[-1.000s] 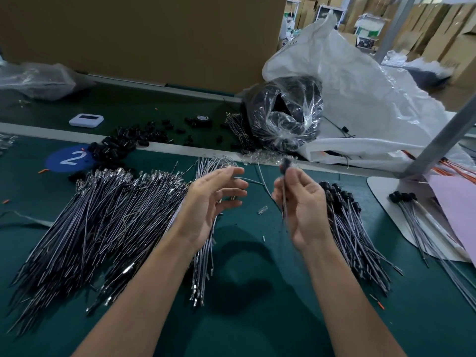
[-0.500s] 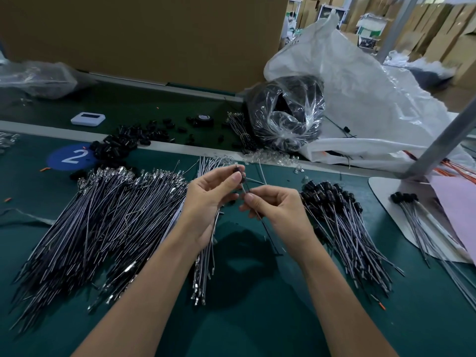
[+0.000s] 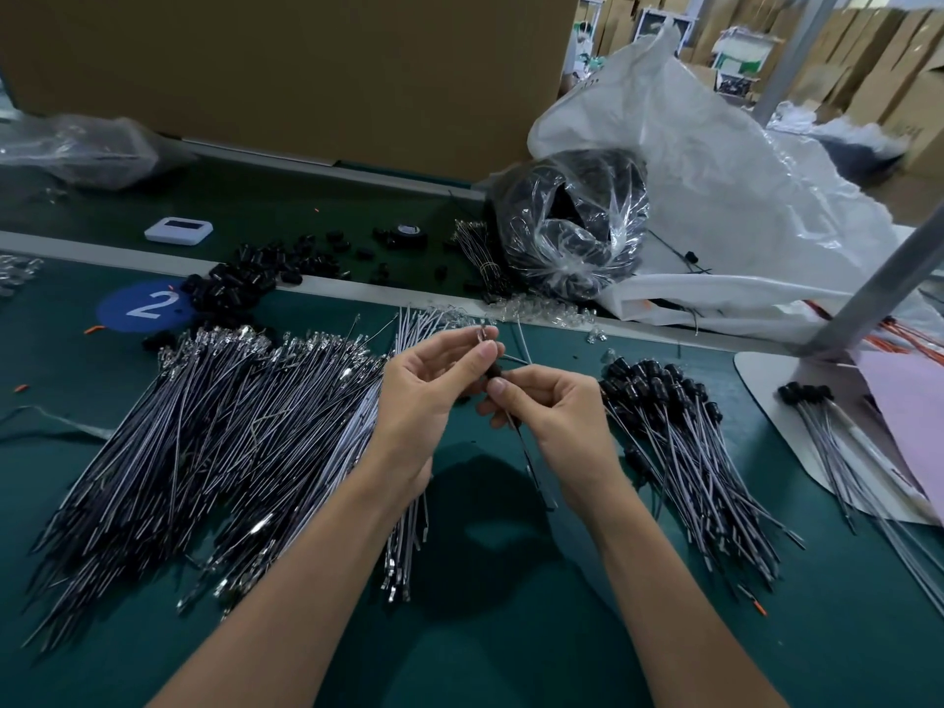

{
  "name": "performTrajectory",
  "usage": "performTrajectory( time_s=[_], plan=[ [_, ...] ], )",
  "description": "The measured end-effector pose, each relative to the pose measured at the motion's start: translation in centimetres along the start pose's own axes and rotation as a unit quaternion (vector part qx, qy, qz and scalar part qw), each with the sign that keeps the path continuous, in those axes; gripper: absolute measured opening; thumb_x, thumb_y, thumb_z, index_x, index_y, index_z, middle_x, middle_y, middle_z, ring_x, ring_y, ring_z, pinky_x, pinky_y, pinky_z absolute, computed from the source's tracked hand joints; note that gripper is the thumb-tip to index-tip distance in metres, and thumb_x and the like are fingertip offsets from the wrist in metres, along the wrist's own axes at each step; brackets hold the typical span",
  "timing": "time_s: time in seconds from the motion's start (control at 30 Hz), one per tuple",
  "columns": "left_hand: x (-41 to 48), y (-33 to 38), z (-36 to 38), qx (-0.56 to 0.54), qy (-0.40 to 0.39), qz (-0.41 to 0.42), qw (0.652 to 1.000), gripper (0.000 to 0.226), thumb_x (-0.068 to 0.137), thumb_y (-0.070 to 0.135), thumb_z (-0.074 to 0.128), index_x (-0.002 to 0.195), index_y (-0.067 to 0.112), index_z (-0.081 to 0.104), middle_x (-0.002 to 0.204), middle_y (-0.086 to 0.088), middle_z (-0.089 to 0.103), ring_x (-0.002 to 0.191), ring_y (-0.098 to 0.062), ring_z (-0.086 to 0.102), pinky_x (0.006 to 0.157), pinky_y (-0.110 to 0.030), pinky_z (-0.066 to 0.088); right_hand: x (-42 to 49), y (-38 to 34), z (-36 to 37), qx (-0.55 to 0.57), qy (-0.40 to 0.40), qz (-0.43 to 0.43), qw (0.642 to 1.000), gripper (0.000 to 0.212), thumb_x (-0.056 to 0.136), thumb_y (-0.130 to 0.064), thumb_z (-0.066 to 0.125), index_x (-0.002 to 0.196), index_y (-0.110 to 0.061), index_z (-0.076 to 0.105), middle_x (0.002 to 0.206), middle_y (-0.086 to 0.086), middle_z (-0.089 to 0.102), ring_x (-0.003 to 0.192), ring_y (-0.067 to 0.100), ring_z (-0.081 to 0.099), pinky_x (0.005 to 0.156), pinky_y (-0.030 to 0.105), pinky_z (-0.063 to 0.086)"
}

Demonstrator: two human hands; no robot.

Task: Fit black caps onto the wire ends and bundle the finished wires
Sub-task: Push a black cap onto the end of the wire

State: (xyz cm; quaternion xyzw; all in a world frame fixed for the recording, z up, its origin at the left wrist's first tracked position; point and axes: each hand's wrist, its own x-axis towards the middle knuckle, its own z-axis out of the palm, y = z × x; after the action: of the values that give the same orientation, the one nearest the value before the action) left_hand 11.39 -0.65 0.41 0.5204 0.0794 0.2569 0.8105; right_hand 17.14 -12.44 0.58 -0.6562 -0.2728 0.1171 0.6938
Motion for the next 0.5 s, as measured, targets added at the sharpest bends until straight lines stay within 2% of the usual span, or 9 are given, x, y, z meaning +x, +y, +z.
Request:
performTrajectory(
  time_s=[0.17, 0.33, 0.5],
  plan=[
    [0.09, 0.33, 0.07, -0.030, 0.039, 0.004, 0.999, 0.024, 0.065, 0.022, 0.075, 0.087, 0.011, 0.076, 0.084, -0.004, 0.074, 0.077, -0.013, 0.066, 0.070, -0.022, 0.053, 0.00, 0.18, -0.01, -0.011, -0.002, -0.011, 1.000, 0.006, 0.086, 0.002, 0.068, 0.084, -0.003, 0.072, 0.067, 0.003, 0.073, 0.059, 0.009, 0.067, 0.059, 0.018, 0.051],
    [0.16, 0.36, 0.13, -0.037, 0.031, -0.010, 0.999, 0.024, 0.071, 0.020, 0.070, 0.092, 0.010, 0.075, 0.087, -0.003, 0.075, 0.082, -0.013, 0.068, 0.074, -0.024, 0.052, 0.06, 0.28, -0.08, -0.015, 0.008, -0.014, 1.000, 0.008, 0.086, 0.001, 0.067, 0.085, -0.004, 0.072, 0.069, 0.005, 0.073, 0.060, 0.010, 0.067, 0.061, 0.018, 0.051],
    [0.26, 0.38, 0.13, -0.027, 0.030, 0.000, 0.999, 0.025, 0.076, 0.021, 0.065, 0.097, 0.010, 0.073, 0.092, 0.000, 0.075, 0.086, -0.011, 0.067, 0.071, -0.022, 0.053, -0.03, 0.31, -0.01, -0.022, 0.012, -0.019, 1.000, 0.007, 0.086, 0.001, 0.068, 0.086, -0.004, 0.073, 0.075, 0.008, 0.075, 0.067, 0.013, 0.070, 0.064, 0.021, 0.053]
  ],
)
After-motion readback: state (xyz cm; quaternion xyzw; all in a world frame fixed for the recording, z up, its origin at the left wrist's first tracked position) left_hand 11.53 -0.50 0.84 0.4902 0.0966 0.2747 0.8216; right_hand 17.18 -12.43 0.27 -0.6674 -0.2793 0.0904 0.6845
